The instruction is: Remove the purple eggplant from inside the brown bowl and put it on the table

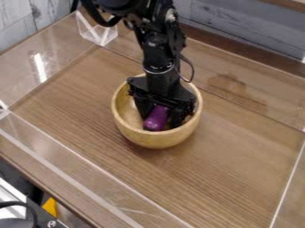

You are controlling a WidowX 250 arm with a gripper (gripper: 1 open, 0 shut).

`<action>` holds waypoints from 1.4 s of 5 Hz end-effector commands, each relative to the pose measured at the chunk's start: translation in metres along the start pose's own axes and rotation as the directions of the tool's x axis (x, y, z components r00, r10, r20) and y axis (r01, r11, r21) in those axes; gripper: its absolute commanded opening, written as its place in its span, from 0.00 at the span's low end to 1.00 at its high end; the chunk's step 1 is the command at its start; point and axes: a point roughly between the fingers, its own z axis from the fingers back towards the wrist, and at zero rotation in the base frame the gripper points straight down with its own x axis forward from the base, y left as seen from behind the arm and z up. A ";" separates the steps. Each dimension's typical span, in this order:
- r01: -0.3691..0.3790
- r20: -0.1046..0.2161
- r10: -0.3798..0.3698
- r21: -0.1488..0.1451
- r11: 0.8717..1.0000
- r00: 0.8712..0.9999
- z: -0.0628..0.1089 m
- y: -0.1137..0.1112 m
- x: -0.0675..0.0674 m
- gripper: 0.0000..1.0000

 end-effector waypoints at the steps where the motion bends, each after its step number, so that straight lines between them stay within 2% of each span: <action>1: 0.002 0.026 -0.002 -0.010 1.000 1.000 0.006 -0.013 0.004 0.00; 2: 0.002 0.017 -0.002 -0.014 1.000 1.000 0.004 -0.024 0.004 0.00; 4: -0.126 0.010 0.126 -0.010 0.992 0.992 -0.003 -0.030 -0.008 0.00; 6: -0.259 0.008 0.259 0.001 0.966 0.966 0.005 -0.037 -0.019 0.00; 7: -0.294 0.011 0.294 0.004 0.956 0.956 0.000 -0.039 -0.020 0.00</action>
